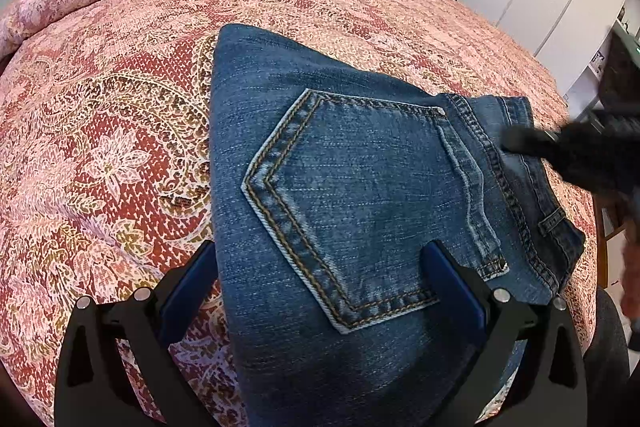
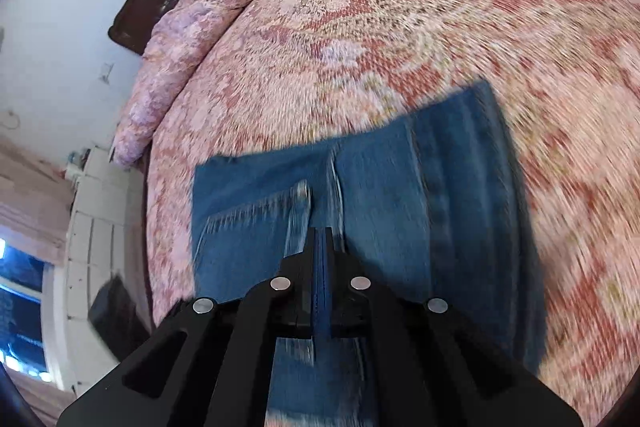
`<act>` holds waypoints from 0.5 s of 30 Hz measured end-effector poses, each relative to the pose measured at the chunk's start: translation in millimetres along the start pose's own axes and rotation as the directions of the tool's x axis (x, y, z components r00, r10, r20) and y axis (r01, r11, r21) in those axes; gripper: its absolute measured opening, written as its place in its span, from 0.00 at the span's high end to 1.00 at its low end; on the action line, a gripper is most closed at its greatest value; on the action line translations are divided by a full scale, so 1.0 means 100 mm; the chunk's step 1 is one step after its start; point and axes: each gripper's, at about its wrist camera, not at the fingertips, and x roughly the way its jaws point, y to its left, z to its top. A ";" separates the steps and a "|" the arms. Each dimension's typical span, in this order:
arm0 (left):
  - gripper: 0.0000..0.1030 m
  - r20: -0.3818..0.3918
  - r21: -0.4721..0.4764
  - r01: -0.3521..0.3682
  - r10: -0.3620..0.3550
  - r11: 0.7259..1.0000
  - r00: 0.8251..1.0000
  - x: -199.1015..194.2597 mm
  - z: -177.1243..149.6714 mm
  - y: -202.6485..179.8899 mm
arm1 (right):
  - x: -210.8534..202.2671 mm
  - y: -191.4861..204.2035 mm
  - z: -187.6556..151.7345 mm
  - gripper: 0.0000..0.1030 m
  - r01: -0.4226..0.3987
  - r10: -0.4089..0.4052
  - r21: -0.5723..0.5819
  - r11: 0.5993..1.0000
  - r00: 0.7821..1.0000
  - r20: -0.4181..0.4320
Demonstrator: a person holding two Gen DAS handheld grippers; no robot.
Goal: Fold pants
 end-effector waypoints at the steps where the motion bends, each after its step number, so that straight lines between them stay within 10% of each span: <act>1: 0.02 0.000 -0.001 0.001 -0.001 1.000 1.000 0.00 0.00 0.00 | -0.06 -0.01 -0.07 1.00 -0.005 0.005 -0.006 1.000 1.000 -0.003; 7: 0.02 0.014 -0.018 0.027 -0.026 0.999 1.000 -0.08 -0.02 0.05 | -0.31 -0.32 -0.51 1.00 0.044 -0.043 0.015 0.999 0.999 -0.032; 15: 0.02 0.144 -0.153 0.026 -0.003 0.988 0.990 -0.84 -0.37 0.68 | -0.31 -0.67 -0.66 1.00 -0.119 0.119 0.138 0.983 0.993 0.009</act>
